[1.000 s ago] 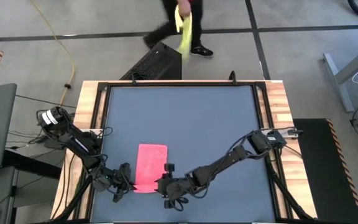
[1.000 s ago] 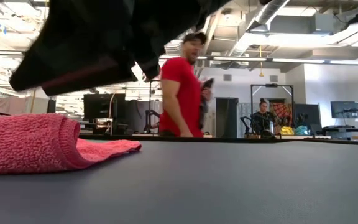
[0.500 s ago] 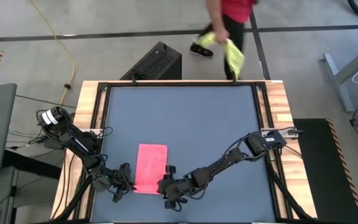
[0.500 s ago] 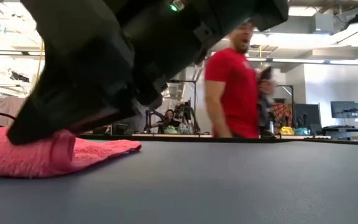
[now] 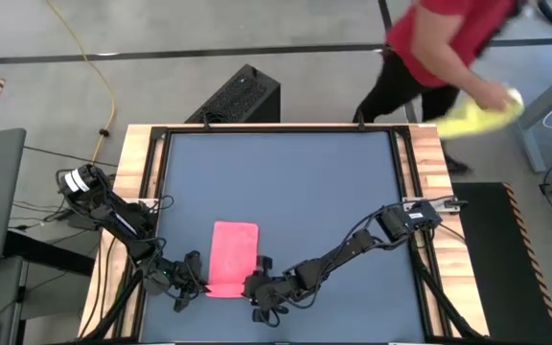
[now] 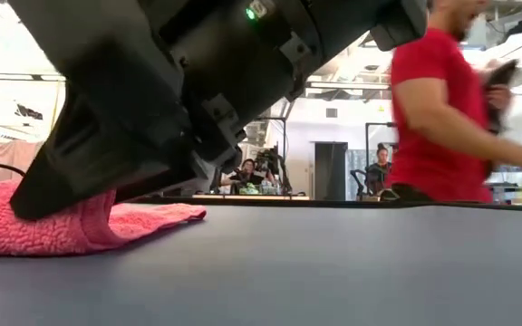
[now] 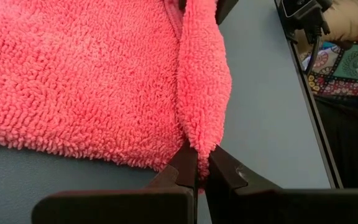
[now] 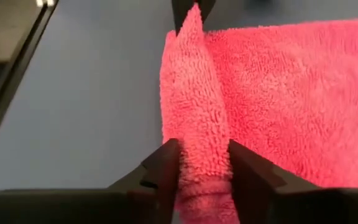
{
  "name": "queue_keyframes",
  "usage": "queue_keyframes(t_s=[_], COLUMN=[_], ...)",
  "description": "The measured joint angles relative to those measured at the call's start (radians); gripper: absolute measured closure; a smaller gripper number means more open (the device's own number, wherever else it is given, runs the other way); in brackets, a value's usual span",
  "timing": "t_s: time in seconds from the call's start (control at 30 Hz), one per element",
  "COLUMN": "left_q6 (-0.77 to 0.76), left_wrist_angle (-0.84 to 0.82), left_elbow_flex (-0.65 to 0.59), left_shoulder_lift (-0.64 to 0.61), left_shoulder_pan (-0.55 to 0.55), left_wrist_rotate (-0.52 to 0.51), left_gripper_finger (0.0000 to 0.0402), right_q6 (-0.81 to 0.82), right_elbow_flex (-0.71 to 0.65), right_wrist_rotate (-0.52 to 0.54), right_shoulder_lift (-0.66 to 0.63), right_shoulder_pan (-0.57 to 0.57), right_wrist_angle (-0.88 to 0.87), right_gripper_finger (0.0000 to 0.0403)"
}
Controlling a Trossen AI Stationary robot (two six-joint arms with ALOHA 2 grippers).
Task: Roll towel
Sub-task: Roll the pink towel
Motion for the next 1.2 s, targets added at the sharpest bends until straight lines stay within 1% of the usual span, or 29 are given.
queue_keyframes(t_s=[0.23, 0.27, 0.3, 0.37, 0.43, 0.57, 0.7, 0.8, 0.9, 1.03, 1.2], left_q6=[-0.012, -0.018, -0.023, -0.023, -0.025, -0.024, -0.009, -0.01, -0.008, -0.002, 0.007], left_wrist_angle=[0.003, 0.003, 0.003, 0.004, 0.003, 0.001, -0.026, -0.093, -0.181, -0.294, -0.408], left_elbow_flex=[0.0, 0.0, 0.0, 0.0, 0.0, 0.0, 0.0, -0.001, -0.005, -0.004, -0.004], left_shoulder_lift=[0.0, 0.0, 0.0, 0.0, 0.0, 0.0, -0.006, -0.037, -0.1, -0.222, -0.373], left_shoulder_pan=[0.0, 0.0, 0.0, 0.0, 0.0, 0.0, 0.0, 0.0, 0.002, 0.001, -0.005], left_wrist_rotate=[-0.003, -0.005, -0.009, -0.01, -0.01, -0.011, -0.01, -0.001, -0.012, -0.013, -0.015], left_gripper_finger=[0.0401, 0.0401, 0.0401, 0.0402, 0.0401, 0.0388, 0.037, 0.0364, 0.0363, 0.0363, 0.0363], right_q6=[0.279, 0.317, 0.347, 0.393, 0.422, 0.452, 0.452, 0.452, 0.457, 0.469, 0.469], right_elbow_flex=[0.0, 0.001, 0.001, 0.002, 0.002, 0.002, 0.002, 0.002, 0.002, 0.002, 0.002], right_wrist_rotate=[-0.034, -0.044, -0.051, -0.056, -0.059, -0.085, -0.097, -0.097, -0.096, -0.095, -0.095], right_shoulder_lift=[-0.001, -0.001, -0.002, -0.003, -0.003, -0.003, -0.003, -0.003, -0.003, -0.003, -0.003], right_shoulder_pan=[-0.004, -0.006, -0.009, -0.011, -0.02, -0.038, -0.047, -0.047, -0.048, -0.049, -0.054], right_wrist_angle=[-0.079, -0.088, -0.094, -0.101, -0.103, -0.107, -0.113, -0.115, -0.118, -0.136, -0.14], right_gripper_finger=[0.0366, 0.0379, 0.0384, 0.0384, 0.0375, 0.0362, 0.0375, 0.0381, 0.0378, 0.0372, 0.0375])
